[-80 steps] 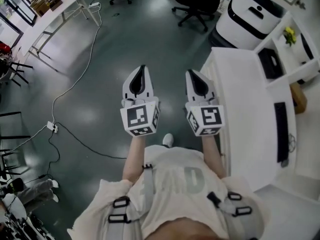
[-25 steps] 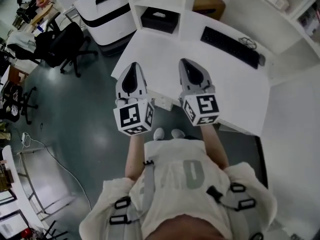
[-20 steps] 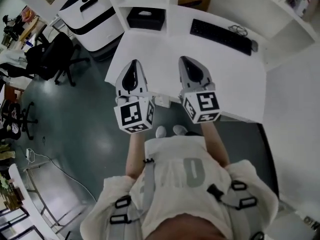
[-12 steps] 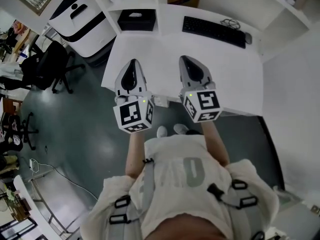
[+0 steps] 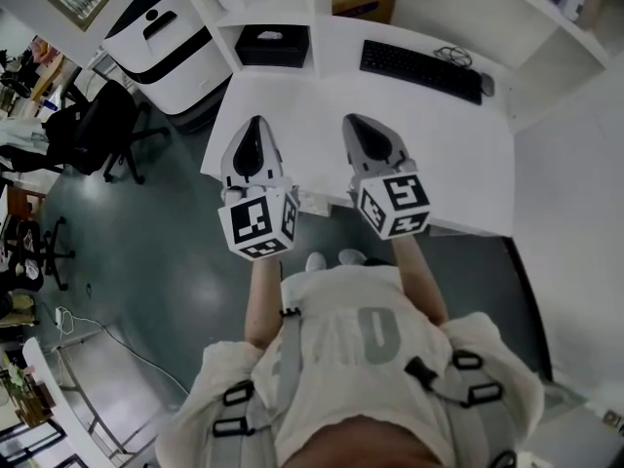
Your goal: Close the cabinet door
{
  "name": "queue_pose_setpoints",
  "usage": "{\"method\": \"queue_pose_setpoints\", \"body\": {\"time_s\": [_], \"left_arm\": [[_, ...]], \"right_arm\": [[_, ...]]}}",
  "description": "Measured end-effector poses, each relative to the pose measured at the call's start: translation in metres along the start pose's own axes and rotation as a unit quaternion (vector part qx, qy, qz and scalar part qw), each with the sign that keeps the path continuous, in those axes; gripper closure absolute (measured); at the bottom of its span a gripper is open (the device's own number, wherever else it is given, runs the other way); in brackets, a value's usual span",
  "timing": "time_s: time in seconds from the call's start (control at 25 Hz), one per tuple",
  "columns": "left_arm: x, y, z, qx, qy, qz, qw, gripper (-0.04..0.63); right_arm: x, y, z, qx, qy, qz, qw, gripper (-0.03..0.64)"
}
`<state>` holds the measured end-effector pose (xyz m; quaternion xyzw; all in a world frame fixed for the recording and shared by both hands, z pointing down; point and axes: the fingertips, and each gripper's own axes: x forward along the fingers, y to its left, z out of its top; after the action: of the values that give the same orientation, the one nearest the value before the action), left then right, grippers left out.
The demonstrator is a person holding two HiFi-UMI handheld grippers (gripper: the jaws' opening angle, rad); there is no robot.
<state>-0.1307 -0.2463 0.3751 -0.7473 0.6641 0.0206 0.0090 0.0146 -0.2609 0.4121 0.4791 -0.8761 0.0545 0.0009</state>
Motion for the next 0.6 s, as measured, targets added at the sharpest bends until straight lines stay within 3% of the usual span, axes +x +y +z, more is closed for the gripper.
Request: {"method": "queue_pose_setpoints", "body": {"time_s": [0.24,0.48,0.6], "left_arm": [[0.003,0.006,0.000,-0.001,0.001,0.012,0.9999,0.591],[0.007,0.008,-0.004,-0.003,0.005,0.015,0.9999,0.591],[0.010,0.010,-0.004,-0.003,0.005,0.017,0.9998,0.591]], "right_arm": [[0.009,0.000,-0.001,0.007,0.005,0.012,1.000,0.609],[0.020,0.000,-0.011,0.017,0.024,0.030,0.999,0.368],[0.025,-0.001,-0.019,0.021,0.041,0.032,0.998,0.333]]}}
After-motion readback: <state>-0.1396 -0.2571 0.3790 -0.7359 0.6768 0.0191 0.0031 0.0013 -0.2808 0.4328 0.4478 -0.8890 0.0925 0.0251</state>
